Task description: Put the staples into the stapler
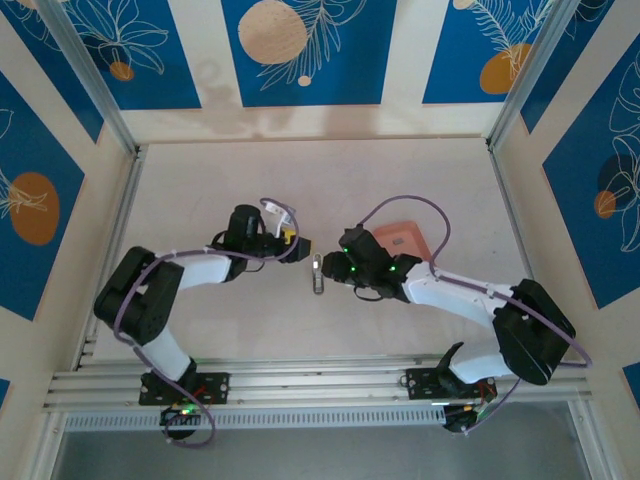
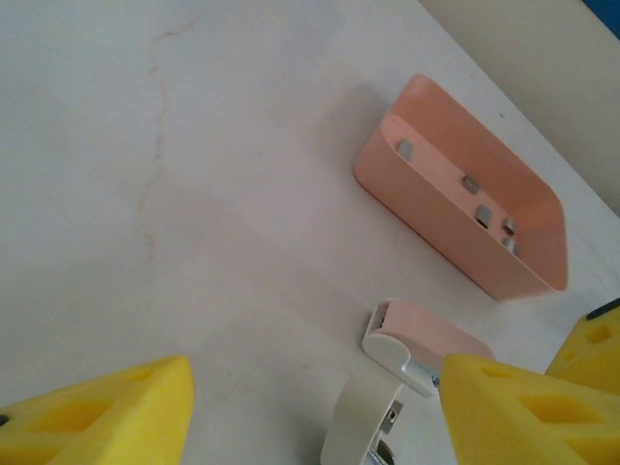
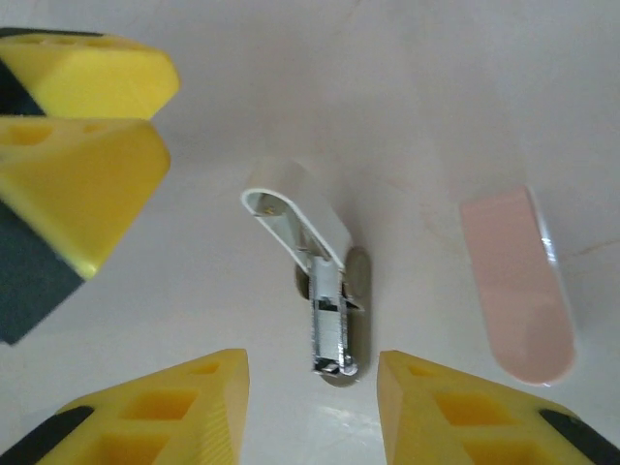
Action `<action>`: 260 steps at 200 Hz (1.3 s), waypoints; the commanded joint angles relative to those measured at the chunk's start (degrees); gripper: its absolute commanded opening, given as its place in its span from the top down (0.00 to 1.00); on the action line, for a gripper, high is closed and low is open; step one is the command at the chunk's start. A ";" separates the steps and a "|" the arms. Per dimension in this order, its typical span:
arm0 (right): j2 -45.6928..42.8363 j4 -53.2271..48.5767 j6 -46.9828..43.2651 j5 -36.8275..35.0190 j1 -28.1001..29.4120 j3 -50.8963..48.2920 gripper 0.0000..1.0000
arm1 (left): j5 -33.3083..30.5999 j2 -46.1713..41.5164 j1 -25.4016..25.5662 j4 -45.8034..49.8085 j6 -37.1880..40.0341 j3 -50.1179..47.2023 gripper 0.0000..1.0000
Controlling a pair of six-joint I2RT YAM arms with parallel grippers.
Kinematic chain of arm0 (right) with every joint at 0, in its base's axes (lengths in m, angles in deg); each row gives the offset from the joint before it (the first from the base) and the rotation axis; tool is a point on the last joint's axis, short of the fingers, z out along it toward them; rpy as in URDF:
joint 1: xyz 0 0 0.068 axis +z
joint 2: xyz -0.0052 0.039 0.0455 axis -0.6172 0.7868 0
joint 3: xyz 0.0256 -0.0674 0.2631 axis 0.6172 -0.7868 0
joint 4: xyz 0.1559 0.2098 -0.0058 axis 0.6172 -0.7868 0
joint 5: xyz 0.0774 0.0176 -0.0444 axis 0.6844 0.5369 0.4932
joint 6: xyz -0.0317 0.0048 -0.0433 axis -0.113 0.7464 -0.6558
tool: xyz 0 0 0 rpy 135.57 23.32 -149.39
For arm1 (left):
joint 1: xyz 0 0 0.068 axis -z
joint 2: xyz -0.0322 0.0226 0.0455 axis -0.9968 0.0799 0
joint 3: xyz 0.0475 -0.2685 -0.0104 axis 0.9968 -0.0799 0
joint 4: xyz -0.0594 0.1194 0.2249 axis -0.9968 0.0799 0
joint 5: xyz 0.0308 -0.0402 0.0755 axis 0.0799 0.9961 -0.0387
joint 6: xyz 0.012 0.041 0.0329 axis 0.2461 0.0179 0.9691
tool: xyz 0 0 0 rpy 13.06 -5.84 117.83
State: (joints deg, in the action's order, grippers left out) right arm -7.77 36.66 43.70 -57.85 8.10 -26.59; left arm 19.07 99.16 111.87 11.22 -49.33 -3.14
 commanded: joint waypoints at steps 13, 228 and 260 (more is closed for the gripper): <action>-3.04 -1.41 1.21 -2.80 -0.29 -3.25 0.59 | 8.02 4.51 0.50 5.12 3.21 5.58 0.33; -4.56 -0.21 1.37 -1.95 -3.11 -6.24 0.59 | 19.17 5.70 6.24 21.23 16.22 11.31 0.36; -3.79 0.65 1.54 -1.21 -3.27 -6.35 0.60 | 18.85 4.16 6.80 24.16 18.02 10.38 0.36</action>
State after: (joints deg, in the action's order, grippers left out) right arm -11.73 35.83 44.97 -59.95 5.13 -31.97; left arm 35.88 105.83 117.75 31.35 -34.64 8.14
